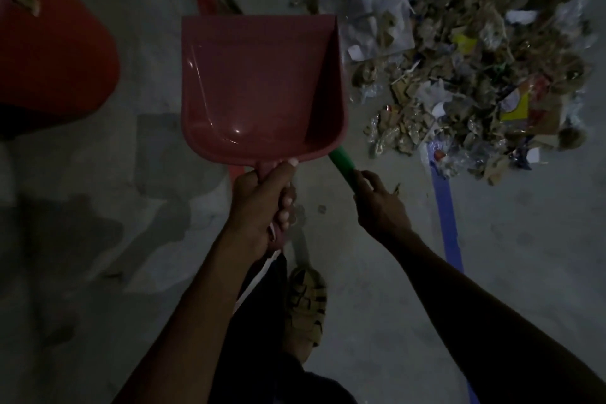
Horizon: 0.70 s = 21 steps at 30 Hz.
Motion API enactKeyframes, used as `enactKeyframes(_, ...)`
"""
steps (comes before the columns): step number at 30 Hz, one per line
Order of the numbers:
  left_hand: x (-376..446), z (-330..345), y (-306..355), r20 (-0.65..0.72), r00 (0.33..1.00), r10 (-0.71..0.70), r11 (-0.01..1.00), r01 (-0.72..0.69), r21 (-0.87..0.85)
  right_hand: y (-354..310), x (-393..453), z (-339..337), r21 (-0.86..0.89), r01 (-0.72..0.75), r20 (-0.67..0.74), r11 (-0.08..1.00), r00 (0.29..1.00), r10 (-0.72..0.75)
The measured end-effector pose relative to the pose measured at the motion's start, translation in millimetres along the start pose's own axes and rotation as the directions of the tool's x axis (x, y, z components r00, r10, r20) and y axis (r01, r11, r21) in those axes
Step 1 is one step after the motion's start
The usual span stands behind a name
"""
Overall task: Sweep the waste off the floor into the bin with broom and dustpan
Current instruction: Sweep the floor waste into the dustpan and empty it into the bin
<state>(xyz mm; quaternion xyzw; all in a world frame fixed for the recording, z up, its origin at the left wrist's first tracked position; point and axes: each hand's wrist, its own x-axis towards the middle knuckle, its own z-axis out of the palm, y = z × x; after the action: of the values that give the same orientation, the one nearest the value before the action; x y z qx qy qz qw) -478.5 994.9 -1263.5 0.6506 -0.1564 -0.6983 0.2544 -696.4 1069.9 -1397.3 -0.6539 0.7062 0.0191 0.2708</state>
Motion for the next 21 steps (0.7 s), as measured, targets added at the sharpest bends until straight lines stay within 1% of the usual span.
enactKeyframes(1,6,-2,4,0.004,1.000,0.008,1.000,-0.008,0.014,0,8,0,-0.026,-0.054,0.014,0.998,0.998,0.054)
enactKeyframes(3,14,-6,14,-0.002,1.000,0.015,0.998,-0.015,0.056,0,20,-2,-0.065,-0.180,-0.004,0.982,0.984,0.180)
enactKeyframes(5,22,-7,26,-0.011,1.000,0.007,0.998,-0.006,0.065,4,31,-8,-0.039,-0.289,-0.049,0.956,0.957,0.287)
enactKeyframes(7,31,-6,39,-0.026,1.000,0.008,0.998,-0.006,0.058,6,42,-19,0.010,-0.358,-0.088,0.934,0.930,0.358)
enactKeyframes(9,40,-5,52,-0.032,0.999,0.026,0.999,-0.025,0.039,7,51,-31,0.055,-0.383,-0.108,0.922,0.916,0.387)
enactKeyframes(11,50,-3,68,-0.033,0.999,0.032,0.999,-0.031,0.028,5,59,-42,0.087,-0.373,-0.116,0.924,0.917,0.382)
enactKeyframes(13,59,-2,82,-0.040,0.999,0.033,0.999,-0.032,0.021,2,66,-51,0.108,-0.332,-0.110,0.937,0.933,0.344)
enactKeyframes(18,76,6,126,-0.042,0.998,0.048,0.998,-0.047,0.039,-12,99,-70,0.157,-0.139,-0.063,0.978,0.987,0.150)
enactKeyframes(21,81,16,149,-0.036,0.997,0.062,0.998,-0.061,0.025,-23,128,-82,0.184,-0.026,-0.058,0.983,0.998,0.038)
